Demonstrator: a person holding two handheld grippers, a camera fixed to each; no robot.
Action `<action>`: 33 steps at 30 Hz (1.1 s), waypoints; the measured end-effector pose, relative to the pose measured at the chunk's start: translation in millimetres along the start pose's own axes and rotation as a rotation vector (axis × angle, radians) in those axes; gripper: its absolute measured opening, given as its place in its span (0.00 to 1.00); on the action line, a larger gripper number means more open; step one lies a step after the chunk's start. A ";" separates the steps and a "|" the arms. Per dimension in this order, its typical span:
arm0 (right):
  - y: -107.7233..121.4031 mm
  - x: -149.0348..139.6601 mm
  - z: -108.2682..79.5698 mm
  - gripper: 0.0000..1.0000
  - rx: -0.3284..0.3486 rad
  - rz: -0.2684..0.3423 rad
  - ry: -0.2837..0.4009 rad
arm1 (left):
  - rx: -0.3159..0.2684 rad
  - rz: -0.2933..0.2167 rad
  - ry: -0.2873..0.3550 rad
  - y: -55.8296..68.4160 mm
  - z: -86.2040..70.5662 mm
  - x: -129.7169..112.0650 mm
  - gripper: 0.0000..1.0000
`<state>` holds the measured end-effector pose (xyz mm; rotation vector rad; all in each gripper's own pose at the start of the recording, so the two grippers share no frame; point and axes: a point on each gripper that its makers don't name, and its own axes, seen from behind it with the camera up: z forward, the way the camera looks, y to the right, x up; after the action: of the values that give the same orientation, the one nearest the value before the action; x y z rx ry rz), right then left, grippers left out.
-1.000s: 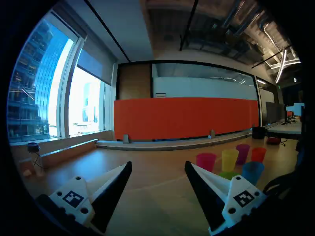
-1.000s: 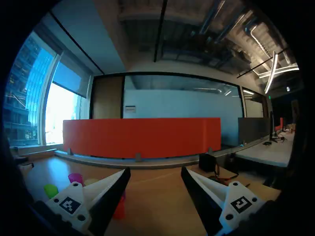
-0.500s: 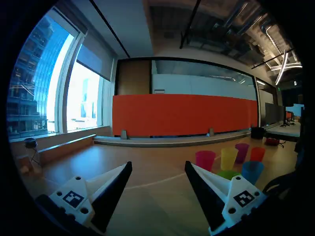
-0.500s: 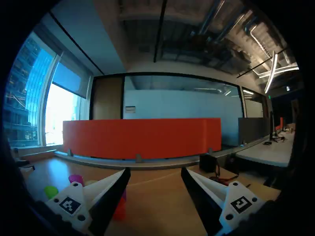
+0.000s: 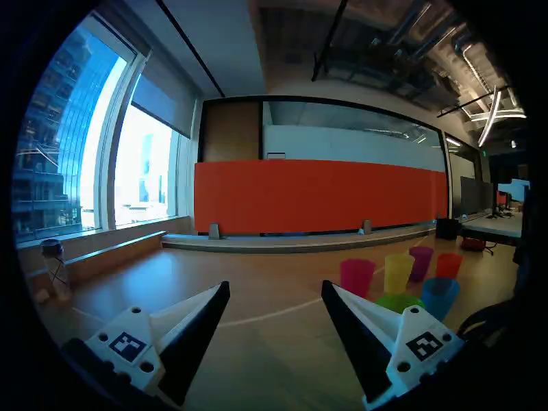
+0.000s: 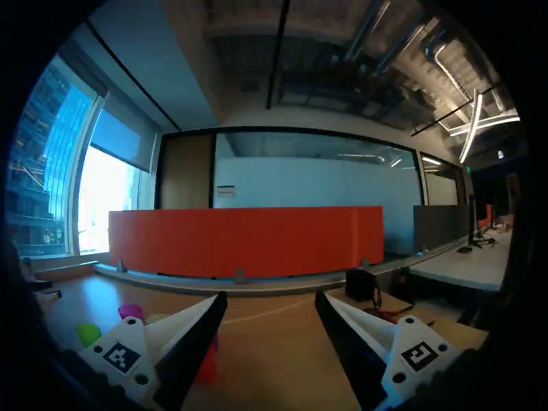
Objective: Pour water
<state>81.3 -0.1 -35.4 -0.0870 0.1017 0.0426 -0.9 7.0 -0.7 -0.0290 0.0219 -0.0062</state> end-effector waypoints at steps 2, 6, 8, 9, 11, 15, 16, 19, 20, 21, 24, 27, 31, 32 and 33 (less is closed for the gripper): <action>-0.6 0.6 0.1 0.99 0.004 -0.004 0.005 | 0.000 0.000 -0.001 -0.1 0.0 0.2 1.00; 0.5 2.6 1.0 0.99 0.010 -0.018 0.014 | 0.000 0.000 -0.001 -0.5 -0.2 0.7 1.00; 2.1 2.3 1.6 0.99 0.012 -0.027 0.016 | 0.000 0.000 -0.001 -0.8 -0.4 0.8 1.00; 2.7 2.0 1.9 0.99 0.014 -0.030 0.016 | 0.000 0.000 -0.001 -1.0 -0.5 0.9 1.00; 3.4 0.4 3.2 0.99 0.016 -0.038 0.014 | 0.000 0.001 -0.001 -1.0 -0.5 0.6 1.00; 0.7 -3.4 5.7 0.99 0.030 -0.053 0.013 | 0.000 0.001 -0.002 -0.9 -0.4 1.1 1.00; -0.8 -5.1 6.4 0.99 0.035 -0.056 0.014 | 0.000 0.001 -0.002 -0.8 -0.4 1.1 1.00; -5.8 -12.3 9.2 0.99 0.052 -0.060 0.013 | 0.000 0.001 -0.002 -0.6 -0.5 1.2 1.00; -7.8 -15.9 10.3 0.99 0.059 -0.059 0.011 | 0.000 0.001 -0.002 -0.4 -0.6 1.1 1.00; -9.5 -19.2 11.5 0.99 0.065 -0.058 0.008 | 0.000 0.001 -0.002 -0.3 -0.6 1.1 1.00; -13.1 -30.3 15.2 0.99 0.078 -0.043 -0.004 | 0.000 0.001 -0.002 0.1 -0.7 1.1 1.00; -14.5 -42.7 17.3 0.99 0.082 -0.033 -0.010 | 0.000 0.001 -0.002 -0.2 -0.8 0.8 1.00; -14.3 -61.1 17.9 1.00 0.086 -0.024 -0.028 | 0.000 0.000 -0.002 -0.7 -1.0 0.4 1.00; -13.9 -65.3 18.0 1.00 0.086 -0.021 -0.032 | 0.000 0.001 -0.002 -0.8 -0.9 0.4 1.00; -13.2 -68.8 18.0 1.00 0.086 -0.018 -0.036 | 0.000 0.001 -0.002 -0.8 -0.8 0.5 1.00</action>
<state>15.4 -14.3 -9.3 -0.0013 0.0670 0.0219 -0.4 6.1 -1.6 -0.0289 0.0201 -0.0055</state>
